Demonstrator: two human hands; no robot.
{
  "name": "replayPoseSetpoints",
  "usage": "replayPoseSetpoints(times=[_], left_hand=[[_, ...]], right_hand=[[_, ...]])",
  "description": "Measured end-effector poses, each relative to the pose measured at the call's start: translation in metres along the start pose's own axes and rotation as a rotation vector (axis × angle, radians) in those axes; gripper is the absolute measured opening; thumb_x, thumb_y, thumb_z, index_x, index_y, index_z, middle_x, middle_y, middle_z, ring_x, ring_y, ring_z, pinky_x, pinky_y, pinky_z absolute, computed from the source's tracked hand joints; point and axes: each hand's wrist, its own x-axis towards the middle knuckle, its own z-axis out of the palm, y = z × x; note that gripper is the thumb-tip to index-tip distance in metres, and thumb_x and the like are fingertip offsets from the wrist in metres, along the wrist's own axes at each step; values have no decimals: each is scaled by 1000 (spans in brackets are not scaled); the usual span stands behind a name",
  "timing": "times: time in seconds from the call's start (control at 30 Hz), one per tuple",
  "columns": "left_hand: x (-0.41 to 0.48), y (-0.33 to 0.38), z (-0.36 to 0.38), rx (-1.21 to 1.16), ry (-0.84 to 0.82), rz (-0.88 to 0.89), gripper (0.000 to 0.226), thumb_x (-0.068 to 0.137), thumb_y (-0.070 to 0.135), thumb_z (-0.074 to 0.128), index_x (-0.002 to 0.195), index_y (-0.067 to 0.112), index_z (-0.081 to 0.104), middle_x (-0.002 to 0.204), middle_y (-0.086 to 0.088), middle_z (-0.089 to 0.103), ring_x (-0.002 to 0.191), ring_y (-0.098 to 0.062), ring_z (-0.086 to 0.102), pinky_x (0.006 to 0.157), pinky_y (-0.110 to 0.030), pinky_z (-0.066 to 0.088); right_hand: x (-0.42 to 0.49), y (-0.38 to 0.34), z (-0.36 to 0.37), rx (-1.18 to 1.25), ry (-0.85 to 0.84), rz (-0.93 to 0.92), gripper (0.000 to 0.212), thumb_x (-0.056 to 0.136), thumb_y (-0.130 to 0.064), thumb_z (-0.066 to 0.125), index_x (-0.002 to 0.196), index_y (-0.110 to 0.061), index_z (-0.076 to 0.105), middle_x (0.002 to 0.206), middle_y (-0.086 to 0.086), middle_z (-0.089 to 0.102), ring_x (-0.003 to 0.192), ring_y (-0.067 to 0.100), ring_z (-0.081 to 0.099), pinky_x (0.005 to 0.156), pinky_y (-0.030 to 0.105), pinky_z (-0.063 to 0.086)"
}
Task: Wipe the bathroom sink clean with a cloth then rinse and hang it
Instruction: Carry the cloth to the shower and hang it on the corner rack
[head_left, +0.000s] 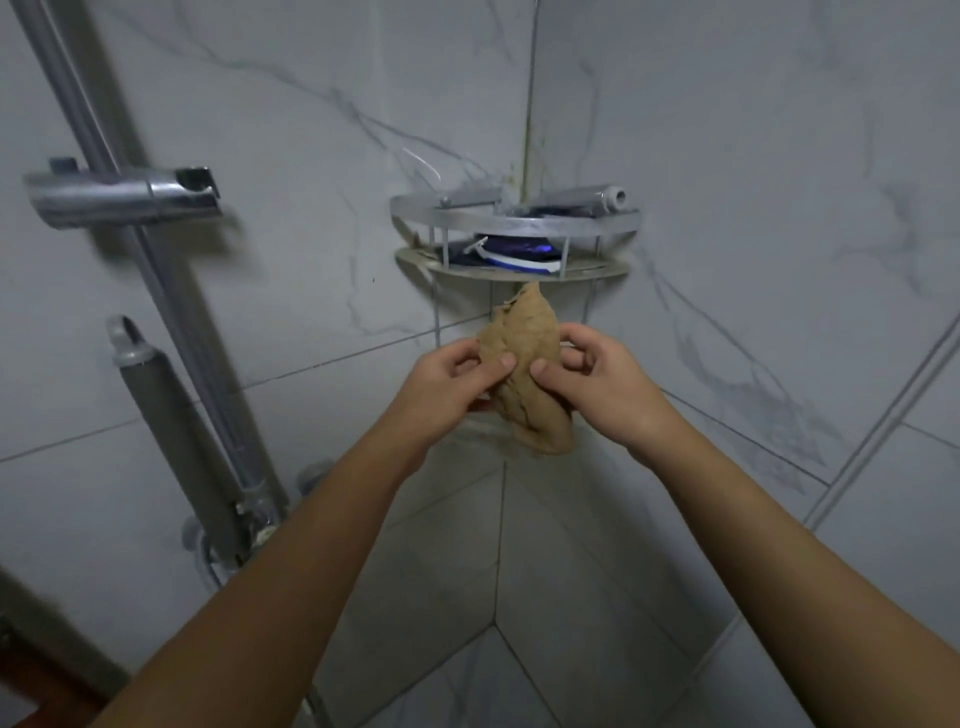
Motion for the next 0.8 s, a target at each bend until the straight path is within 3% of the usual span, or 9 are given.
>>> replayPoseSetpoints(times=[0.1,0.2,0.27,0.4,0.53,0.6,0.67,0.73,0.8], left_hand=[[7,17,-5,-65,47,94,10,90,9,73,97,10,65,84,-1,78,75,-12,73,73,-27,62],[22,39,-17,8,115,199,12,88,7,75,89,15,66,82,-1,77,71,-9,73,66,-24,59],[39,66,-29,43,147,272,16,88,7,76,84,19,65,76,4,76,67,-4,72,63,-19,55],[75,126,-55,112,196,385,12,86,11,78,88,16,67,75,5,74,64,-1,70,61,-16,53],[116,140,-75,336,271,377,18,82,22,81,81,21,64,78,-2,68,68,-10,65,68,-24,52],[131,127,-81,525,305,354,23,80,29,82,93,24,63,82,-2,68,75,-16,63,76,-34,55],[137,112,-84,600,312,352,42,81,34,80,116,24,60,88,-2,69,81,-18,66,81,-39,57],[137,102,-85,582,321,401,55,82,37,79,130,23,55,98,-2,69,87,-17,66,82,-37,58],[135,96,-87,584,337,489,55,83,37,78,131,22,55,108,2,67,92,-16,65,83,-32,55]], right_hand=[[12,-10,1,-152,63,-69,18,91,-9,68,108,-5,65,93,23,72,79,25,67,76,48,56],[33,-29,7,-334,159,-151,16,78,-32,72,86,-20,66,69,0,66,61,10,57,63,43,53],[52,-54,11,-448,229,-230,23,72,-42,70,82,-22,63,70,-4,62,63,13,58,65,46,57],[94,-113,16,-667,300,-376,22,81,-35,73,90,-16,65,77,-3,64,72,16,62,70,41,56],[136,-131,18,-935,268,-300,29,83,-39,73,97,-15,66,90,1,69,84,21,65,69,35,51],[149,-119,18,-1080,249,-262,30,83,-40,72,100,-17,64,92,-1,69,87,21,65,68,30,46],[154,-105,18,-1103,257,-271,34,84,-40,72,109,-19,61,96,-3,70,89,19,65,74,33,51],[155,-96,17,-1070,288,-325,43,84,-38,73,118,-19,57,103,-3,68,90,16,63,77,33,51],[156,-91,15,-1046,314,-386,53,83,-37,76,127,-18,54,113,0,63,98,16,59,78,28,45]])
